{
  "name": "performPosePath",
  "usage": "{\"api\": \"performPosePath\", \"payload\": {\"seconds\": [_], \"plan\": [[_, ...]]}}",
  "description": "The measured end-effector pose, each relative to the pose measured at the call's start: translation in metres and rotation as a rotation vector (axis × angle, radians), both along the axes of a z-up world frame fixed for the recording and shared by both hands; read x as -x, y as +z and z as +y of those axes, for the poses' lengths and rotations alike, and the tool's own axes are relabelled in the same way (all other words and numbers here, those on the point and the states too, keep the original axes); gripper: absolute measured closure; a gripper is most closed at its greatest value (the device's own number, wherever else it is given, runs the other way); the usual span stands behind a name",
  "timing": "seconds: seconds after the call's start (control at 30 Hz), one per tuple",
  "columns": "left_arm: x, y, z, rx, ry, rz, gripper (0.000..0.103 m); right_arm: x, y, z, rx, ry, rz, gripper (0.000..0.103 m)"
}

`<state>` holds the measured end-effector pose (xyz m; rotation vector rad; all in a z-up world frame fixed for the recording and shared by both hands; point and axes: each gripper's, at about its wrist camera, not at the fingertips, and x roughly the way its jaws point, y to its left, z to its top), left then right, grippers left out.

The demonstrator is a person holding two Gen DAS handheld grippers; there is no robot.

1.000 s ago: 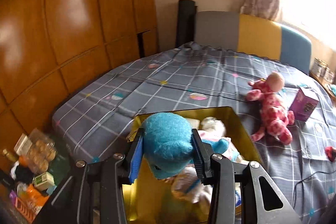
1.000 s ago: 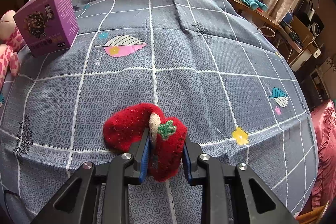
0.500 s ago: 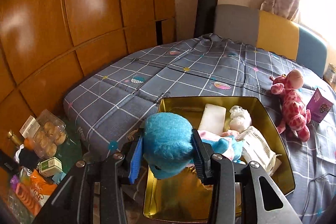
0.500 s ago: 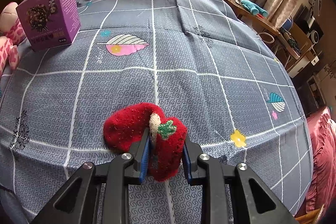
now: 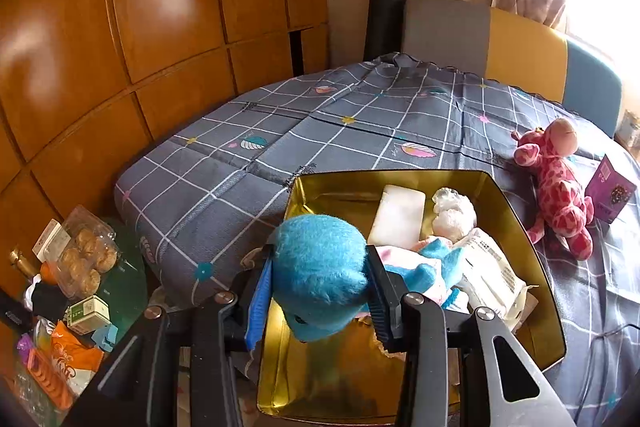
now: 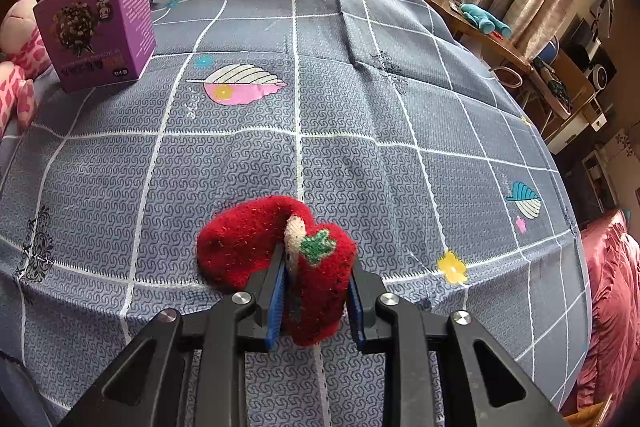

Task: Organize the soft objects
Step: 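Carry the blue plush into the gold tin and open the left gripper, then carry the red strawberry plush into the gold tin and open the right gripper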

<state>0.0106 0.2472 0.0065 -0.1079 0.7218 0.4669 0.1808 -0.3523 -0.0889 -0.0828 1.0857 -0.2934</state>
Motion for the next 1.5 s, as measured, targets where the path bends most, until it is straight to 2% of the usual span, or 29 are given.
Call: {"api": "performPosePath", "payload": {"seconds": [0.33,0.4,0.6,0.67,0.73,1.1,1.17,1.5], "plan": [[-0.019,-0.021,-0.012,-0.004,-0.029,0.034,0.060,0.001,0.000,0.002,0.010,0.002,0.001,0.078],[-0.027,-0.028,-0.010,0.024,-0.030,0.043,0.060,0.001,0.000,0.002,0.015,0.003,0.002,0.078],[-0.048,-0.045,-0.004,0.034,-0.010,0.083,0.050,0.000,0.000,0.003,0.017,-0.003,0.002,0.078],[-0.048,-0.045,-0.003,0.015,-0.001,0.082,0.043,0.000,0.000,0.003,0.017,-0.004,0.002,0.078],[-0.044,-0.044,-0.001,0.020,0.002,0.073,0.040,0.000,0.000,0.003,0.018,-0.003,0.003,0.078],[-0.016,-0.026,-0.007,0.023,0.001,0.014,0.032,0.001,0.000,0.006,0.040,0.002,0.005,0.078],[-0.010,-0.019,-0.011,0.015,-0.006,-0.007,0.028,0.001,0.000,0.007,0.044,0.001,0.007,0.078],[0.004,0.004,-0.032,0.002,-0.064,-0.063,0.026,0.001,0.001,0.007,0.048,-0.003,0.011,0.079]]}}
